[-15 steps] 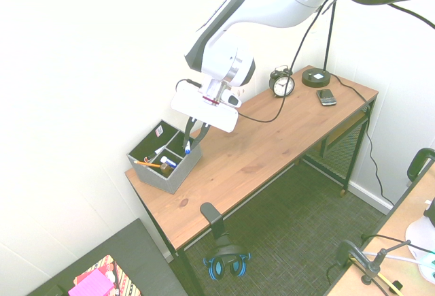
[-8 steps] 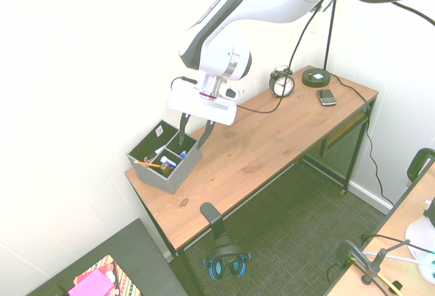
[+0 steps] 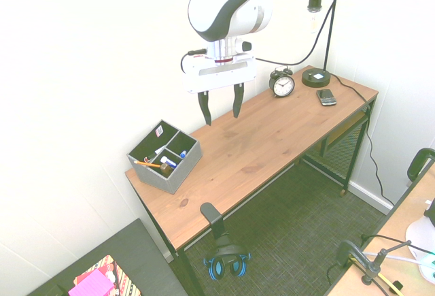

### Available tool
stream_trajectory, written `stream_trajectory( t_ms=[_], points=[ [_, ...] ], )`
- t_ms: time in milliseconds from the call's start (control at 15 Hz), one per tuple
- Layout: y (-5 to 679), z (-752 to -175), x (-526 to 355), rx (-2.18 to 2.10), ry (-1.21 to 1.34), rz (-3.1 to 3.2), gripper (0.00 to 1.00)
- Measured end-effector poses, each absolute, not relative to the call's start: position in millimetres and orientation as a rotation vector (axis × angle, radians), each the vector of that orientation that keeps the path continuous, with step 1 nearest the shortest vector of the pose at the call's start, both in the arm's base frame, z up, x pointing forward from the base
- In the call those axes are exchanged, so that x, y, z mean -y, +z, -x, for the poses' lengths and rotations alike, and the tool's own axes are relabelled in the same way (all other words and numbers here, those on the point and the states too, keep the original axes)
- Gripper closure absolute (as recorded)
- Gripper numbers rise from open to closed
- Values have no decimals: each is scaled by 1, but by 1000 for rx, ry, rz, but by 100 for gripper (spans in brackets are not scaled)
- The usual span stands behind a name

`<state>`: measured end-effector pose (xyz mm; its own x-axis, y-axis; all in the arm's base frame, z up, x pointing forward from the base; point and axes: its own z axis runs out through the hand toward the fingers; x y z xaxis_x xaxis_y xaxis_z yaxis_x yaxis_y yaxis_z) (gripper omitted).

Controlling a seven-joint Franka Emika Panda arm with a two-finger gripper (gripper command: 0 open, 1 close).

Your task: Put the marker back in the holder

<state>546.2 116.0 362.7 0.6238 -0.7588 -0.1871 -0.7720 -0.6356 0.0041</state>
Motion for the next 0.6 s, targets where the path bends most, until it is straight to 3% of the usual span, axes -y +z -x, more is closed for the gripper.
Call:
stream_trajectory(
  t_ms=[333,600],
  points=[
    [361,-525,-82,-1145,70,3098,0],
    [365,-514,-49,-1216,67,3003,0]
  ],
)
